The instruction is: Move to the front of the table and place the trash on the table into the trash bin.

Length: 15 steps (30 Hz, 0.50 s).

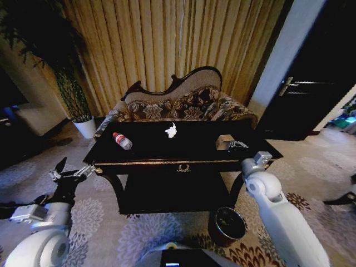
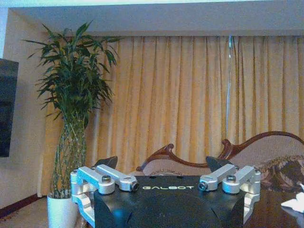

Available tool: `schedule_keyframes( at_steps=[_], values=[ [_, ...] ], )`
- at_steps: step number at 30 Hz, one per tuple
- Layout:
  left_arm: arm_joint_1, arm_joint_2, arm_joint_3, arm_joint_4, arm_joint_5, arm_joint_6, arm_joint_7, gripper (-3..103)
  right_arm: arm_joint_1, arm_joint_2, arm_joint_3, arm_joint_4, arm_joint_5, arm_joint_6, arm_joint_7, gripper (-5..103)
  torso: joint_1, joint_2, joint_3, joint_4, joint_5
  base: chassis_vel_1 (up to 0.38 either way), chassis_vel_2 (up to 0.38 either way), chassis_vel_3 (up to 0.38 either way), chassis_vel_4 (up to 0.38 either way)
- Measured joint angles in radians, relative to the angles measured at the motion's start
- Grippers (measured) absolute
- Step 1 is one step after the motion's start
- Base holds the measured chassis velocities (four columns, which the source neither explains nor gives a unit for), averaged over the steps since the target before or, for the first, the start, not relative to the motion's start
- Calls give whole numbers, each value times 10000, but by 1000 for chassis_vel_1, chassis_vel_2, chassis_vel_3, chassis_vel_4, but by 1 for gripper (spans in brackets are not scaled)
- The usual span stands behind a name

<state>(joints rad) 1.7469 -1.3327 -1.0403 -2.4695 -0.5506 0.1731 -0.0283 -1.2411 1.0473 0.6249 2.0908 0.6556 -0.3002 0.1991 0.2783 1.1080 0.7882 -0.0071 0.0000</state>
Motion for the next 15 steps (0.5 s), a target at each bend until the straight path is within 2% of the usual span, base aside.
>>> schedule_keyframes(
  at_steps=[15],
  values=[
    [10, 246, -475, -17, -526, 22, 1, 100, -616, -398, 980, 489, 226, 9, -24, 0, 0, 0, 0, 0, 0, 0, 0, 0, 0]
  ],
)
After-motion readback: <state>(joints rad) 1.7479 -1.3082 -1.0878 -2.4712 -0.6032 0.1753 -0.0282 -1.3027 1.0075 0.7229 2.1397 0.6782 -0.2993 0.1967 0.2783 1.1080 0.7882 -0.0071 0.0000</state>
